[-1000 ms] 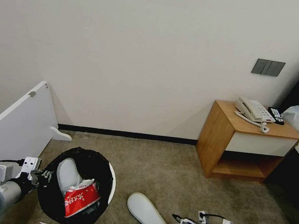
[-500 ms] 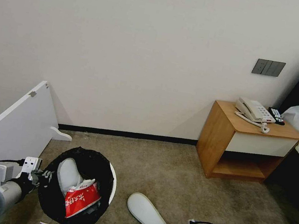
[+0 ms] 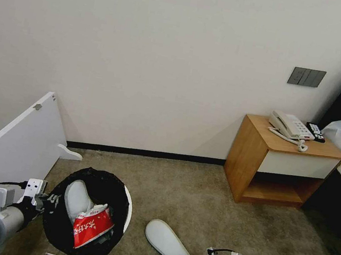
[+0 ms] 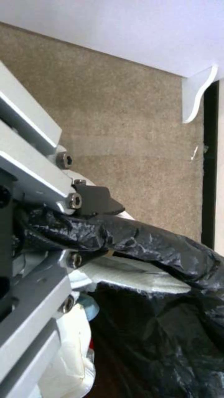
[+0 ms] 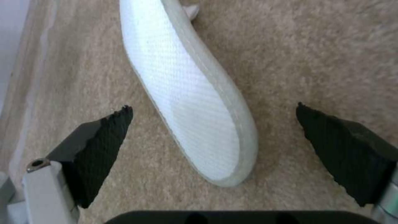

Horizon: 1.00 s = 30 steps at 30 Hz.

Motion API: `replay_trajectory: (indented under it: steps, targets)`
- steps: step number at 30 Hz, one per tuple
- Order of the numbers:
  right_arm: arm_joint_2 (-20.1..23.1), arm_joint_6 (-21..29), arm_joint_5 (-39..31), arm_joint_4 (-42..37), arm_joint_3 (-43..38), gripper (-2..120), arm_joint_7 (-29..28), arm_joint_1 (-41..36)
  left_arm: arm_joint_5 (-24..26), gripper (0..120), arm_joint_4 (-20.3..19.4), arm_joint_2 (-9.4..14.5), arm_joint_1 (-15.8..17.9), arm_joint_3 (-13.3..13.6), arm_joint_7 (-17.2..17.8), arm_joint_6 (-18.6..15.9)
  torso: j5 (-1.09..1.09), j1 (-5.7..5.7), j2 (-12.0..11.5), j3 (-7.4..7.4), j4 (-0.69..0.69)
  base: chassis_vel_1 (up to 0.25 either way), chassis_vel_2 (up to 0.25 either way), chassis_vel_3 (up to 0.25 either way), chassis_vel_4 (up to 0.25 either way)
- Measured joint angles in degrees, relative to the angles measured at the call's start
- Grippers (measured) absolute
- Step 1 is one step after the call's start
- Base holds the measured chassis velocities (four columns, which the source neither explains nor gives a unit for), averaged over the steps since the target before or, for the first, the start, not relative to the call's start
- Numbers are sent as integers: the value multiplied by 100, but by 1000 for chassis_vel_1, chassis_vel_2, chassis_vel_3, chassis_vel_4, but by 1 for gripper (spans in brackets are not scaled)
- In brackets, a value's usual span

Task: Pick up the trash bin, then pick up the garbage from the floor and place it into the trash bin.

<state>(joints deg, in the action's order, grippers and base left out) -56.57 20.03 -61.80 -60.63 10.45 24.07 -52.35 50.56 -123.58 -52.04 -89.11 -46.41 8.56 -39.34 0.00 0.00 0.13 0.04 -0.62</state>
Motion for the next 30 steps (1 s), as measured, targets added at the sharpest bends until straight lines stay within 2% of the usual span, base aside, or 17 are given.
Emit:
replay_trajectory:
  steps: [8, 12, 14, 16, 19, 20, 21, 22, 24, 26, 29, 30]
  targets:
    - [-241, -20, 69, 209, 98, 100, 37, 172, -1, 2, 2, 8, 5, 3, 1, 0, 0, 0, 1, 0, 0, 0, 0, 0, 0]
    - [-320, -21, 103, 275, 177, 96, 64, 255, 0, 2, 16, 12, -4, -2, -3, 0, 0, 0, 1, 0, 0, 0, 0, 0, 0]
    - [-340, -15, 157, 286, 239, 85, 109, 285, 0, 2, 34, 22, 0, -5, -5, 0, 0, 0, 1, 0, 1, 0, 0, 0, 0]
    - [-350, -14, 183, 295, 250, 82, 137, 292, 3, 2, 36, 23, 5, -5, -7, 0, 0, 0, 1, 0, 0, 0, 0, 0, 0]
    - [-348, -18, 255, 312, 255, 68, 206, 293, 8, 2, 46, 25, 12, -5, -12, 0, 0, 0, 1, 0, 0, 0, 0, 0, 0]
    - [-348, -18, 255, 312, 255, 68, 206, 293, 8, 2, 46, 25, 12, -5, -12, 0, 0, 0, 1, 0, 0, 0, 0, 0, 0]
    - [-331, -26, 278, 313, 256, 62, 234, 285, 9, 2, 56, 28, 14, -5, -16, 0, 0, 0, 1, 0, 0, 0, 0, 0, 0]
    - [-331, -26, 278, 313, 256, 62, 234, 285, 9, 2, 56, 28, 14, -5, -16, 0, 0, 0, 1, 0, 0, 0, 0, 0, 0]
    - [-291, -46, 301, 313, 243, 50, 266, 261, 13, 2, 72, 34, 24, -4, -21, 0, 0, 0, 0, 0, 0, 0, 0, 0, 0]
    - [-278, -53, 304, 305, 238, 47, 275, 254, 17, 2, 77, 36, 29, -3, -23, 0, 0, 0, 1, 0, 0, 0, 0, 0, 0]
    - [-239, -81, 318, 267, 229, 30, 314, 234, 22, 2, 84, 37, 37, 5, -23, 0, 0, 0, 1, 0, 0, 0, 0, 0, 0]
    - [-239, -81, 318, 267, 229, 30, 314, 234, 22, 2, 84, 37, 37, 5, -23, 0, 0, 0, 1, 0, 0, 0, 0, 0, 0]
